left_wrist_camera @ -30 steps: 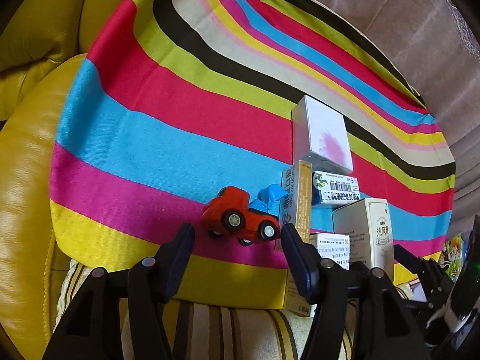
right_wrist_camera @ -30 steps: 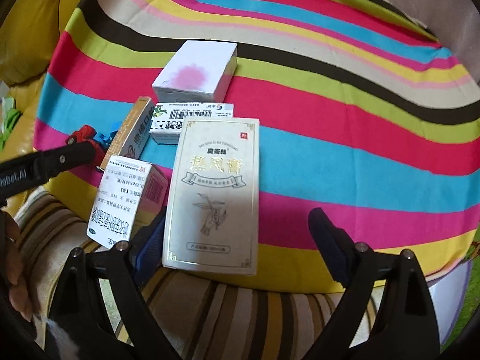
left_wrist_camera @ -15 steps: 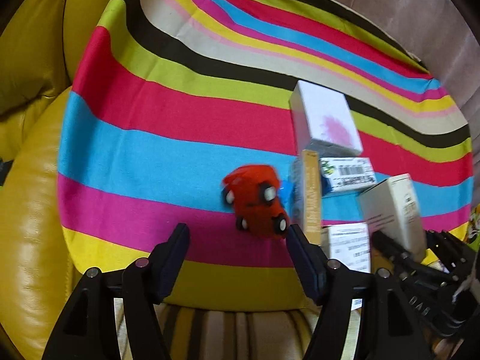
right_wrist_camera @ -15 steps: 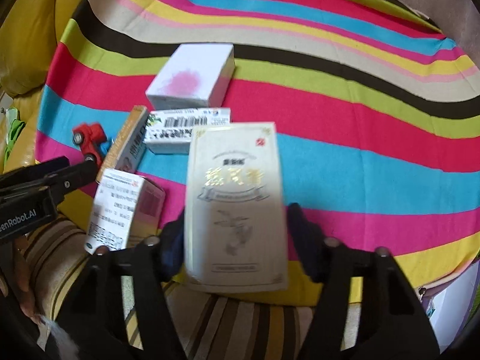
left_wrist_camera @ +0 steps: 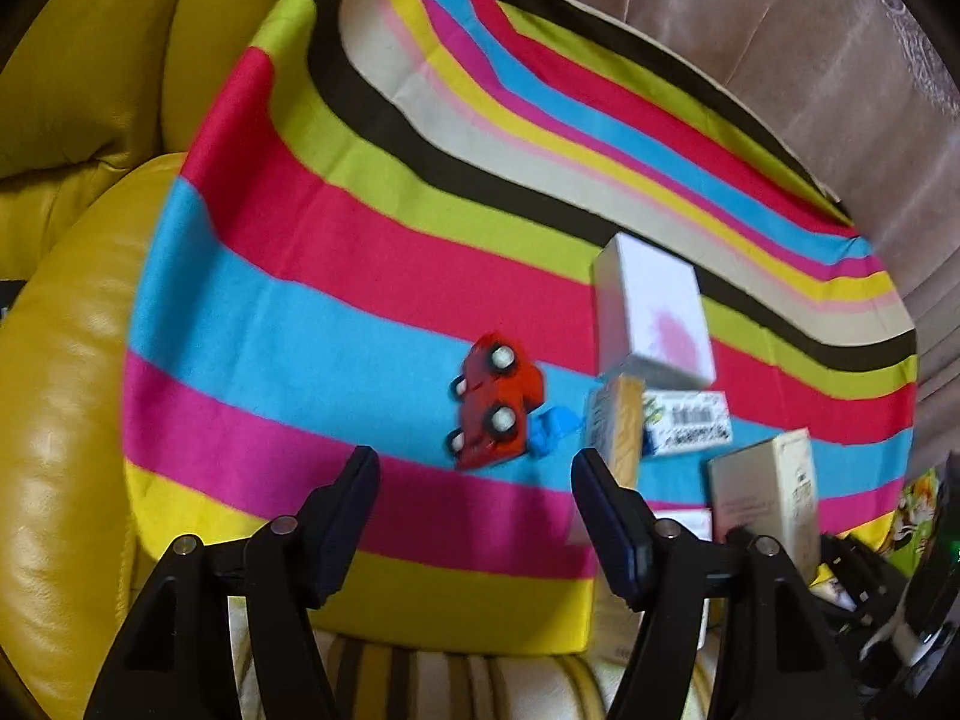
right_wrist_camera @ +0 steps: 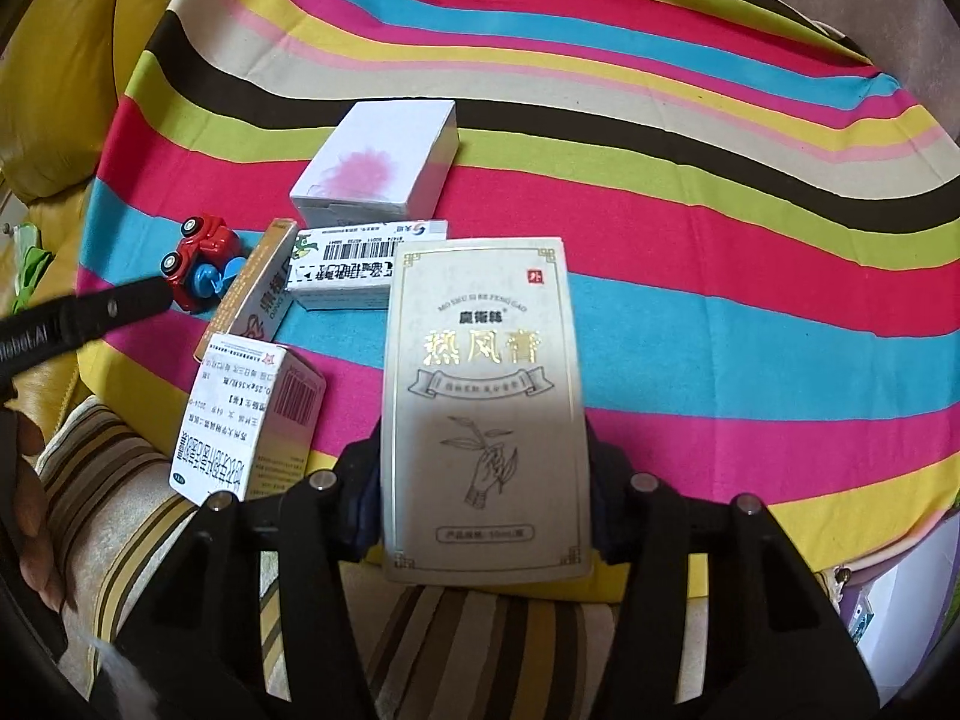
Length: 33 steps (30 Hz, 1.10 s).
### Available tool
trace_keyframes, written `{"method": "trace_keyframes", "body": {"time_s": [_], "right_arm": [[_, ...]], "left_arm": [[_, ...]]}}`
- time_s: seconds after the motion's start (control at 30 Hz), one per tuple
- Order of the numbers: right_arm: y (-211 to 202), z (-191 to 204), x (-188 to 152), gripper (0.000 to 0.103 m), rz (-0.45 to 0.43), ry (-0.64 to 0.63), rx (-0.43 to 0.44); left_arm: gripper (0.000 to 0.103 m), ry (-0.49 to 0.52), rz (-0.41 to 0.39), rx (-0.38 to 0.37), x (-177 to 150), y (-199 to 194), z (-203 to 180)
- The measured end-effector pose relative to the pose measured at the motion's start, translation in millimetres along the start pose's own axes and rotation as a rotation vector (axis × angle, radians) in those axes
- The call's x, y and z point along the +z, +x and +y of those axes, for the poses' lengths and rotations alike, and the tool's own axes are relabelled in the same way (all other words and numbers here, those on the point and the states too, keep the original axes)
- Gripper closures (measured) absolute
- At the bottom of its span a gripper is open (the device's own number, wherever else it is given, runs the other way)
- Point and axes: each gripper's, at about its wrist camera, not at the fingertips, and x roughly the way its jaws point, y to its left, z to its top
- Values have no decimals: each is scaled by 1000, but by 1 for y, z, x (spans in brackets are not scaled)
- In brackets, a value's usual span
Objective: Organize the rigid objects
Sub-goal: 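Close left tool on the red toy car while right tool grasps the cream box, lift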
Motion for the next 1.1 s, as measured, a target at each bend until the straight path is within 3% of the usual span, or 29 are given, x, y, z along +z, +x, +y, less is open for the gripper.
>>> {"method": "trace_keyframes", "body": {"time_s": [0.13, 0.33, 0.57, 1.1], "right_arm": [[0, -1, -1, 47, -8, 0, 6], [0, -2, -1, 47, -15, 8, 10], [3, -3, 0, 47, -4, 12, 14], [4, -5, -4, 47, 11, 23, 24]], "left_arm": [[38, -35, 15, -4, 12, 15, -2], [55, -7, 67, 40, 18, 37, -14], [70, 11, 49, 22, 9, 32, -19], [71, -73, -2, -54, -17, 11, -9]]}}
